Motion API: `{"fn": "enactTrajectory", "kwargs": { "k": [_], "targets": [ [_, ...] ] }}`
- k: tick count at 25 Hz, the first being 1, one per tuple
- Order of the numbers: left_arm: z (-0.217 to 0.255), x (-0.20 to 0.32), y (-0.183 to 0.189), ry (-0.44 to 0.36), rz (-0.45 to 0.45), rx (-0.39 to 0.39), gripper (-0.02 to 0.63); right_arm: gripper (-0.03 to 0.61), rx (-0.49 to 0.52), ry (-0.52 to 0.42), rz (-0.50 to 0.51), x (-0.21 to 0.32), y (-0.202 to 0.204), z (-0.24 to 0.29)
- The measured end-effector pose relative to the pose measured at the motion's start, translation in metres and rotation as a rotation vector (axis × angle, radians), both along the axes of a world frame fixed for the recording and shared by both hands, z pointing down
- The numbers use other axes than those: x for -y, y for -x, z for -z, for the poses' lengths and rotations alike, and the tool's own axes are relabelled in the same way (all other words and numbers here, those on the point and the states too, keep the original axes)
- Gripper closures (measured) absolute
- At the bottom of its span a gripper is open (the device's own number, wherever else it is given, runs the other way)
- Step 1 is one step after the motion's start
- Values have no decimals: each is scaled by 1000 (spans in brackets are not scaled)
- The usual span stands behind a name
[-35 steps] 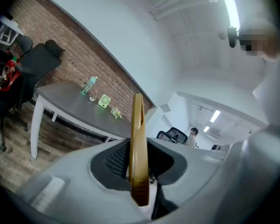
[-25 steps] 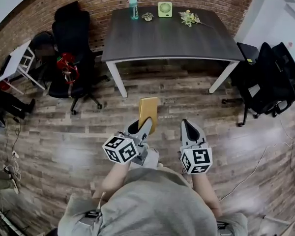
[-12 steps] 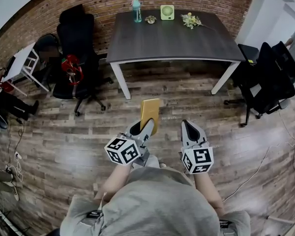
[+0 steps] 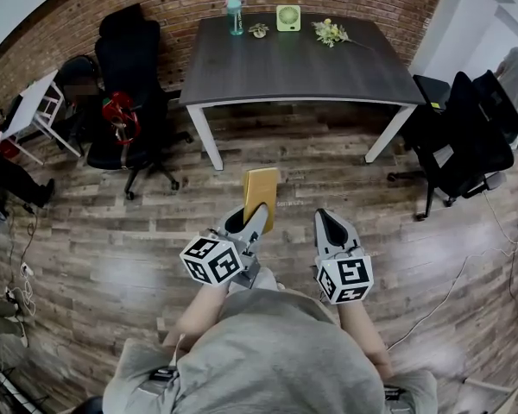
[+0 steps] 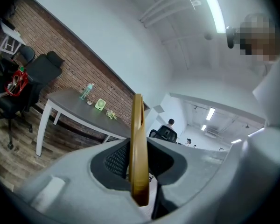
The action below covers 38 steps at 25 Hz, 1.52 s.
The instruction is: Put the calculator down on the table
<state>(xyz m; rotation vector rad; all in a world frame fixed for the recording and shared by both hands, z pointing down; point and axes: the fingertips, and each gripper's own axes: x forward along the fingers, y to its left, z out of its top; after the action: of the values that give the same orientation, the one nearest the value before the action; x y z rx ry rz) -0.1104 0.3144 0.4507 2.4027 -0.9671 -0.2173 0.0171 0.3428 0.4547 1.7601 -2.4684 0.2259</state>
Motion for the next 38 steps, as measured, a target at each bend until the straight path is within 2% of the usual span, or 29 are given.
{"fn": "enactTrajectory", "kwargs": {
  "k": [10, 20, 28, 38],
  "targets": [
    [2, 2, -6, 6, 19, -10, 525, 577, 8, 1, 16, 4, -7, 1],
    [-2, 26, -20, 8, 6, -1, 525, 577, 29, 12, 2, 26, -20, -6],
    [-5, 67, -33, 9, 4, 3, 525, 577, 34, 22, -6, 66, -34, -11],
    [-2, 142, -40, 18, 1, 0, 525, 577, 25, 31, -11, 142, -42, -9]
  ]
}}
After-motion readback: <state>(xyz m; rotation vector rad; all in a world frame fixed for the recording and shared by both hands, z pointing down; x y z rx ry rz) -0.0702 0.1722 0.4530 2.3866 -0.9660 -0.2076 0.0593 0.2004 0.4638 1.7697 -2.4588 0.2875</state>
